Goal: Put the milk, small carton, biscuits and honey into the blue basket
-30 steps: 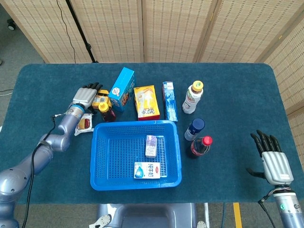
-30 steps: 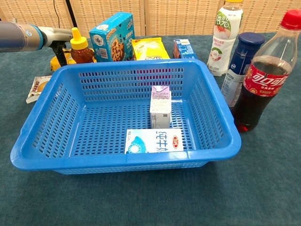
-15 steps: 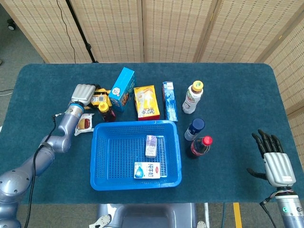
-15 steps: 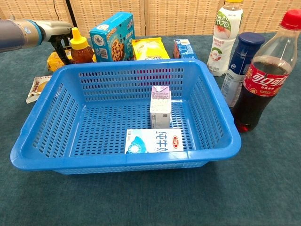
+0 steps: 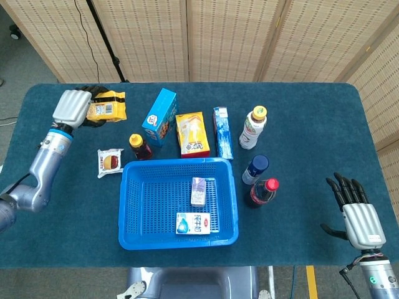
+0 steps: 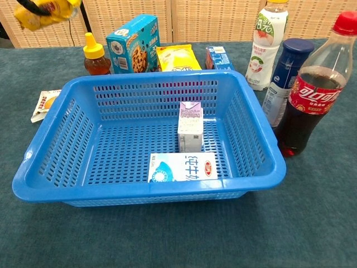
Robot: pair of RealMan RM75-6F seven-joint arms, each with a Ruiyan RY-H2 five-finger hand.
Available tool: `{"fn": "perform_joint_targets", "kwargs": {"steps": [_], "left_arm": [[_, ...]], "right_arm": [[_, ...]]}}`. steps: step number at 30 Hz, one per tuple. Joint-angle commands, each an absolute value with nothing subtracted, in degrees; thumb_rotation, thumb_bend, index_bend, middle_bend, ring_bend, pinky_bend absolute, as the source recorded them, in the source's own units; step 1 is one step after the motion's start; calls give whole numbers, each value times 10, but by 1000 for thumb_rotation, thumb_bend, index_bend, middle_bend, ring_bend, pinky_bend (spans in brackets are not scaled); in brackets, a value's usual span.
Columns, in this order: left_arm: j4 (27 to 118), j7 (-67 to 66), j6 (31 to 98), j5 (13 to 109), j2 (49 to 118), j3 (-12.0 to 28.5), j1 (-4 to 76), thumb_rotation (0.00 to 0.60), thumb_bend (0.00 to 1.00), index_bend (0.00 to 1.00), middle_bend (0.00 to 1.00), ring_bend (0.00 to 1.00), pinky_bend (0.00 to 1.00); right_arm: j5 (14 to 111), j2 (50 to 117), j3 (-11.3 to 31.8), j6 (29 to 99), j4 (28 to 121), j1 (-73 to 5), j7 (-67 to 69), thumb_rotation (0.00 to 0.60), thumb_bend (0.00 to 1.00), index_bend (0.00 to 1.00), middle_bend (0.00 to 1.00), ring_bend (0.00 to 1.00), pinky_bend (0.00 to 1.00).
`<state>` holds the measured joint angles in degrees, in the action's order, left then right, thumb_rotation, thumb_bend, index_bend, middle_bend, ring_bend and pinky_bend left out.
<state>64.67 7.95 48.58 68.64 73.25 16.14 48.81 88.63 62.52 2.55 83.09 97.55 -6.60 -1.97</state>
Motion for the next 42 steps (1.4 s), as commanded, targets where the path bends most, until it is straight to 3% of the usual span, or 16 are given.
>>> {"fn": "perform_joint_targets", "kwargs": {"steps": [1,8,18,22,31,38,40,42], "left_arm": [[811,121,600,799,615,158,429,600,287,453,492,426,574],[932,73,646,901,592,124,420,600,284,453,492,422,574],[1005,-31,601,965,649,77,450,600,283,453,492,418,575],[1036,-108,550,961,669,63,467,600,283,454,492,418,574],[1016,-193,500,927,737,49,485,600,280,453,492,418,574],[988,-212,487,919,745,36,487,600,274,452,492,407,575],[973,-211,484,912,741,30,484,600,264,403,453,370,565],[972,-189,475,905,736,25,485,600,206,170,211,176,454]], "right_arm": [[889,625,24,830,977,-67,-21,600,0,0,0,0,0],[887,622,25,827,976,-68,-14,600,0,0,0,0,0],[876,617,28,826,973,-67,-1,600,0,0,0,0,0],[870,615,30,824,972,-67,1,600,0,0,0,0,0],[866,610,32,826,971,-64,11,600,0,0,0,0,0],[865,608,32,828,972,-62,14,600,0,0,0,0,0],[865,607,33,831,973,-61,14,600,0,0,0,0,0],[864,607,33,831,973,-61,13,600,0,0,0,0,0]]}}
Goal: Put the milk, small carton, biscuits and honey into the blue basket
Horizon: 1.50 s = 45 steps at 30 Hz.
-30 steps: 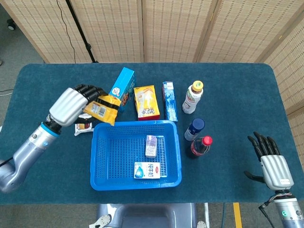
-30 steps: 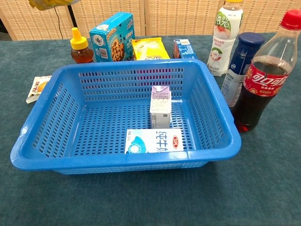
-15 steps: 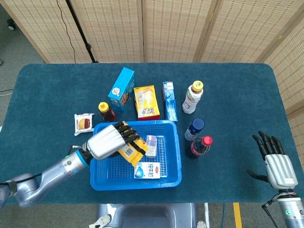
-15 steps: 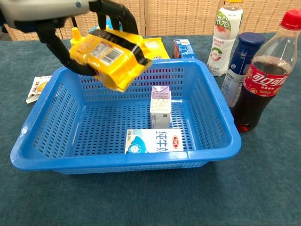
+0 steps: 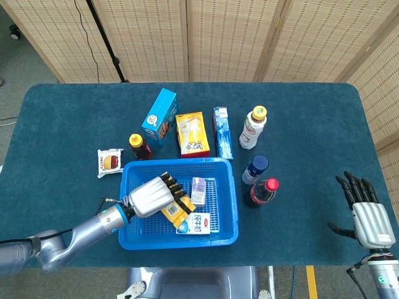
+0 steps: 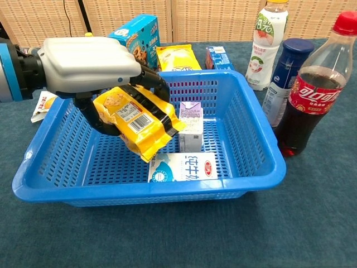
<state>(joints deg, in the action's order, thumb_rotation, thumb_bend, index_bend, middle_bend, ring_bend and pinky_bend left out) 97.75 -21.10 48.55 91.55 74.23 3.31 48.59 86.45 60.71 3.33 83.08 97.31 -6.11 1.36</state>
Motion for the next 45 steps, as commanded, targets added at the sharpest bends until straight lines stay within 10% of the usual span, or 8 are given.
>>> {"fn": "perform_joint_targets", "kwargs": {"steps": [1,5,23,45], "left_arm": [[976,-170,468,902,730,23,487,600,172,93,122,104,392],[986,-122,475,917,712,19,489,600,37,0,0,0,216],[838,248,728,945,649,30,386,600,0,0,0,0,185],[509,545,552,841,863,40,412,600,0,0,0,0,205]], "right_arm": [[864,608,33,829,974,-61,12,600,0,0,0,0,0],[863,608,31,824,977,-63,5,600,0,0,0,0,0],[875,610,27,824,977,-63,7,600,0,0,0,0,0],[876,617,23,808,980,-71,-8,600,0,0,0,0,0]]}}
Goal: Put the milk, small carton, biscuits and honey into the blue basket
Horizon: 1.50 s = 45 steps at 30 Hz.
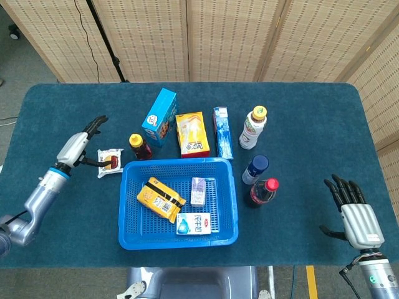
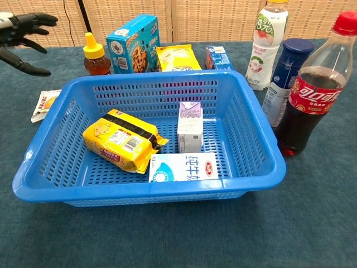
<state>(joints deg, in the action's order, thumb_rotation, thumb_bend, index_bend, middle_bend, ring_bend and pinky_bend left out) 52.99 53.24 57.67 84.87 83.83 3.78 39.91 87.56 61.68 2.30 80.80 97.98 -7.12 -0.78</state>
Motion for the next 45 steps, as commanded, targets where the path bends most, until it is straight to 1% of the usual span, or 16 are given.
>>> {"fn": "perform_joint_targets", "kwargs": {"steps": [1,5,14,18,21,23,25,27,28,30,31,33,36,40,45], "left_arm": [[505,547,546,838,870,42,415,600,0,0,0,0,205],[489,548,517,826,895,53,430,600,0,0,0,0,205],[476,529,478,799,939,78,452,600,8,0,0,0,221],[467,528,467,789,960,86,458,600,32,0,0,0,274],[452,523,472,782,980,93,457,600,51,0,0,11,306],[444,522,474,777,990,98,456,600,88,7,14,63,344],[435,519,476,769,1000,106,455,600,155,62,74,144,387],[428,514,476,763,1009,111,455,600,237,181,172,223,434],[425,513,475,761,1013,113,456,600,257,223,204,244,448],[420,512,476,756,1020,119,456,600,330,363,318,320,500],[418,511,479,754,1024,121,455,600,351,395,344,339,512],[411,505,487,752,1032,125,453,600,422,498,427,403,548],[403,499,494,750,1040,128,450,600,476,547,463,433,564],[404,510,503,753,1037,132,447,600,485,548,464,434,564],[426,527,540,771,1011,135,440,600,484,548,464,433,564]], "right_arm": [[876,617,23,808,979,-71,-9,600,0,0,0,0,0],[874,618,22,804,979,-73,-8,600,0,0,0,0,0],[868,619,24,799,976,-75,-8,600,0,0,0,0,0],[866,619,24,798,976,-76,-8,600,0,0,0,0,0],[864,619,25,797,975,-76,-6,600,0,0,0,0,0],[862,618,25,796,975,-76,-5,600,0,0,0,0,0],[862,618,25,795,974,-77,-3,600,0,0,0,0,0],[862,617,25,794,974,-77,-1,600,0,0,0,0,0],[863,617,24,794,974,-77,0,600,0,0,0,0,0],[863,616,24,794,975,-77,3,600,0,0,0,0,0],[863,615,24,794,975,-77,4,600,0,0,0,0,0],[863,615,25,795,974,-77,5,600,0,0,0,0,0],[863,614,25,796,974,-76,8,600,0,0,0,0,0],[864,614,24,796,974,-77,9,600,0,0,0,0,0],[867,614,23,797,975,-76,8,600,0,0,0,0,0]]}}
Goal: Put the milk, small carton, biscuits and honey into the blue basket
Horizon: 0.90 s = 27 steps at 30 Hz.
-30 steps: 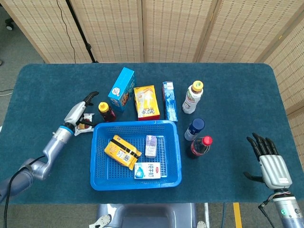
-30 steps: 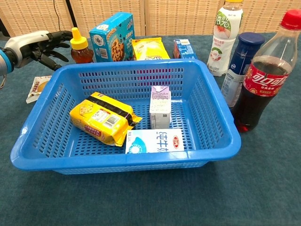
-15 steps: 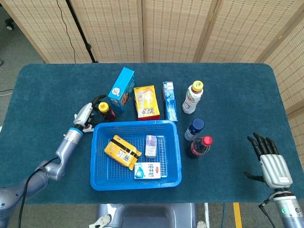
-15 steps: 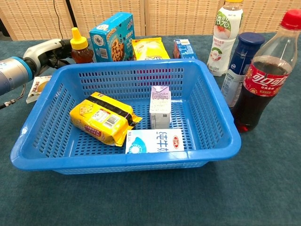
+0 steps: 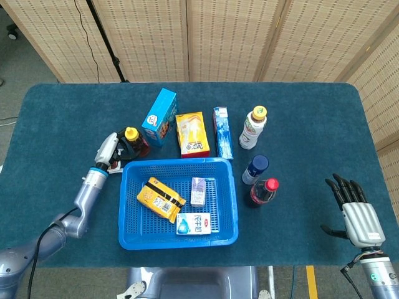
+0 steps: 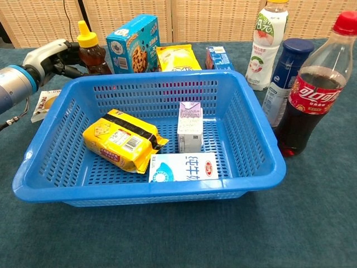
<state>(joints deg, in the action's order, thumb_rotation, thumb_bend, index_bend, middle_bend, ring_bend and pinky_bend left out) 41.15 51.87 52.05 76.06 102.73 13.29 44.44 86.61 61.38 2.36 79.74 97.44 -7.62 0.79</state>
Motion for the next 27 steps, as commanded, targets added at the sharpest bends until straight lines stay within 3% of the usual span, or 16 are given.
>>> {"fn": "perform_joint_targets", "kwargs": {"steps": [1,8,16,27], "left_arm": [[432,528,545,773,1005,136,438,600,484,548,464,433,564],[521,522,611,802,925,137,416,600,484,548,464,433,564],[715,474,738,887,775,114,368,600,474,548,464,432,564],[820,412,721,951,722,58,369,600,468,548,464,431,564]], "right_arm": [[867,614,23,797,975,-76,8,600,0,0,0,0,0],[874,614,19,800,978,-75,4,600,0,0,0,0,0],[880,617,17,800,980,-76,-5,600,0,0,0,0,0],[878,620,16,795,978,-78,-10,600,0,0,0,0,0]]}}
